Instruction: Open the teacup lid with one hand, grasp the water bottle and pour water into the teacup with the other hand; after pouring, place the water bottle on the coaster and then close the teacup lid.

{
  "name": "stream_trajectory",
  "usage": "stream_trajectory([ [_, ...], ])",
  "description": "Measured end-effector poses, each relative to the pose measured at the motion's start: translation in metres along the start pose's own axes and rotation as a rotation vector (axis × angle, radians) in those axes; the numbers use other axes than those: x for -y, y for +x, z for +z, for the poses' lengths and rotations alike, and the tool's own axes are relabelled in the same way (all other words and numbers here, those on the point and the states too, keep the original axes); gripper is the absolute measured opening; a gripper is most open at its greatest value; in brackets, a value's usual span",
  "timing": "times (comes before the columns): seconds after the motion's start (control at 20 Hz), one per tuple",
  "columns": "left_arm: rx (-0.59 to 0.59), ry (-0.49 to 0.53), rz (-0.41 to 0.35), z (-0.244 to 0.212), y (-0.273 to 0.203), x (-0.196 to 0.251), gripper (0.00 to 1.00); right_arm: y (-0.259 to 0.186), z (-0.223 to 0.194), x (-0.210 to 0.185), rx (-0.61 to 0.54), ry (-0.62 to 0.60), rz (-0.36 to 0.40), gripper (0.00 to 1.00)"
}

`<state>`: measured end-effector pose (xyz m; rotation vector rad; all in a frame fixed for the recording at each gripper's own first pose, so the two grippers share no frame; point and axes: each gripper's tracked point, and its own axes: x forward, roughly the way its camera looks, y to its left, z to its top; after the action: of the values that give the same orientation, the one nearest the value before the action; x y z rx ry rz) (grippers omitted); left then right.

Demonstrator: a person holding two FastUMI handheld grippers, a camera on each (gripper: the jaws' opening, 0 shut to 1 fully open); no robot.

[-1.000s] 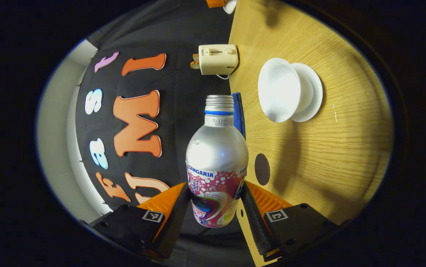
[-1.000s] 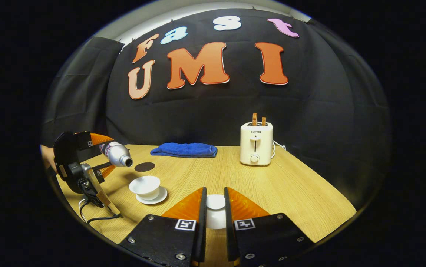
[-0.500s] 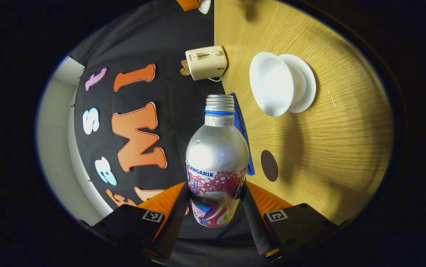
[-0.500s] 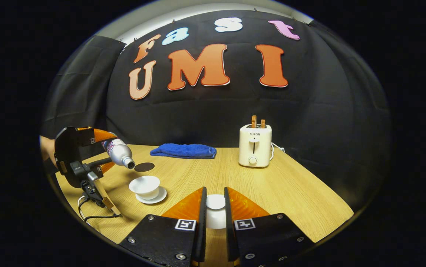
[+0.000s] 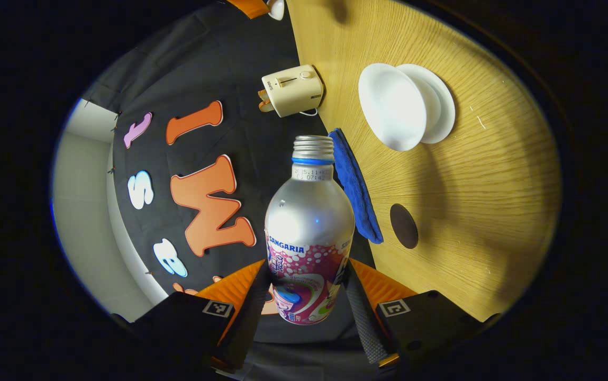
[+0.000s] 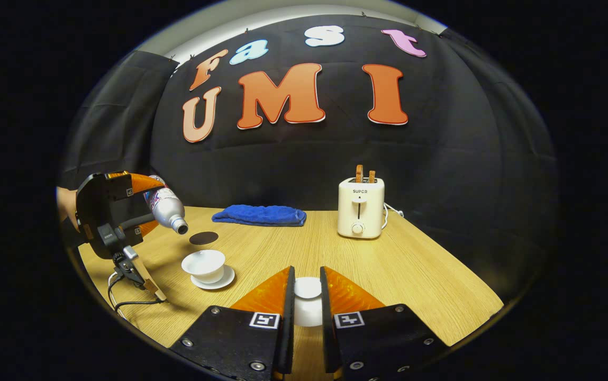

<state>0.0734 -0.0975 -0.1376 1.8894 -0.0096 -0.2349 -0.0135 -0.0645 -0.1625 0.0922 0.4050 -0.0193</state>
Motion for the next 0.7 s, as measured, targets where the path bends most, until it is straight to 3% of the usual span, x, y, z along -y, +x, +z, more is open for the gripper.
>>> stream_trajectory([
  [0.7, -0.005, 0.100, 0.084, -0.005, 0.005, -0.030, 0.84, -0.001, 0.001, 0.001, 0.007, 0.000, 0.009, 0.23],
])
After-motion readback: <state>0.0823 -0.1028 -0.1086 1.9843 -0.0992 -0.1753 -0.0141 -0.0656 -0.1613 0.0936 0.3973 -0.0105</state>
